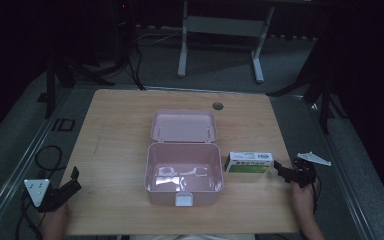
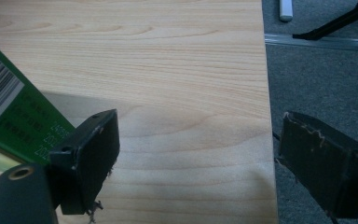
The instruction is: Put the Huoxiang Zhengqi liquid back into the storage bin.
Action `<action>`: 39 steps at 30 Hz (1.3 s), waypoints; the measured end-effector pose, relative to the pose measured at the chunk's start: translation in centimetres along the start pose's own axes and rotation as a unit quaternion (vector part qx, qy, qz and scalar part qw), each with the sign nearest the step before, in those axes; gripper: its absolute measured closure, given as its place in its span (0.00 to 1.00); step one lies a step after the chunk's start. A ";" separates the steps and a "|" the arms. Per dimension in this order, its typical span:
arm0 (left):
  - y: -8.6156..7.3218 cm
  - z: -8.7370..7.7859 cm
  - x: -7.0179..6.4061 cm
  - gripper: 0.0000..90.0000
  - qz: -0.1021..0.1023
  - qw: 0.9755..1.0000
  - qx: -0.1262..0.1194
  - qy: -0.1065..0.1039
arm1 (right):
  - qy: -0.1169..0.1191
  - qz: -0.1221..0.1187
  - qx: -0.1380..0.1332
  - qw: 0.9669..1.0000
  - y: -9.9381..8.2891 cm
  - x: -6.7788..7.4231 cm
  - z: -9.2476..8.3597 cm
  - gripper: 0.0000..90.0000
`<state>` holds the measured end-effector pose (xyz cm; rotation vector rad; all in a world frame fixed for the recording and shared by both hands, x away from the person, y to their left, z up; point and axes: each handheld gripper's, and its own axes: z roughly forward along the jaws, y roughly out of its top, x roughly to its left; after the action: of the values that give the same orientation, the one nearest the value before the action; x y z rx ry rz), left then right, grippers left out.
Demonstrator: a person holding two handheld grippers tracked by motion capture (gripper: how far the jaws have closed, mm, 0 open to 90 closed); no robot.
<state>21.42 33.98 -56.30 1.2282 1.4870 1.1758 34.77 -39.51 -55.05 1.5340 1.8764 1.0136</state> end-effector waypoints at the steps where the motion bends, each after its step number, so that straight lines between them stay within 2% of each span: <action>1: 0.0 0.0 0.0 0.02 0.001 1.000 0.000 0.000 | 0.001 0.000 0.002 1.000 0.0 0.0 0.0 0.14; 5: 0.0 0.0 -0.1 0.02 0.002 1.000 0.001 -0.001 | 0.011 -0.010 0.013 1.000 0.0 0.1 0.1 0.14; 8: 0.0 0.0 -0.1 0.02 0.002 1.000 0.001 -0.001 | 0.008 -0.015 0.017 1.000 0.1 0.2 0.2 0.14; 12: 0.0 0.0 0.1 0.02 -0.002 1.000 0.002 -0.003 | 0.024 -0.033 0.034 0.999 0.2 0.4 0.2 0.14; 16: 0.0 0.0 0.1 0.02 -0.001 1.000 0.004 -0.003 | 0.035 -0.037 0.037 0.998 0.2 0.2 -0.1 0.14; 20: 0.0 0.1 0.0 0.02 0.000 1.000 0.004 -0.002 | 0.030 -0.041 0.044 0.998 0.3 0.2 -0.2 0.14; 21: 0.0 0.1 0.0 0.02 -0.001 1.000 0.004 -0.001 | 0.024 -0.042 0.038 0.998 0.3 0.3 -0.3 0.14; 23: 0.0 0.1 0.0 0.02 -0.001 1.000 0.005 -0.003 | 0.031 -0.038 0.026 0.998 0.3 0.2 -0.4 0.14; 27: 0.0 0.1 0.0 0.02 0.001 1.000 0.006 -0.003 | 0.026 -0.038 0.001 0.999 -0.2 0.3 -0.3 0.14; 30: 0.0 0.1 0.0 0.02 0.001 1.000 0.006 -0.004 | 0.020 -0.036 -0.028 0.999 -0.4 0.3 -0.7 0.14; 34: 0.0 0.1 0.0 0.02 0.001 1.000 0.006 -0.005 | 0.029 -0.033 -0.026 0.999 -0.4 0.2 -0.7 0.14; 39: 0.0 0.1 0.0 0.02 -0.001 1.000 0.007 -0.006 | 0.043 -0.052 0.001 0.998 -0.4 0.3 -0.6 0.14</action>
<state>21.56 34.02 -56.32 1.2416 1.4885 1.1565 34.06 -39.42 -55.00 1.3997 1.9938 1.0450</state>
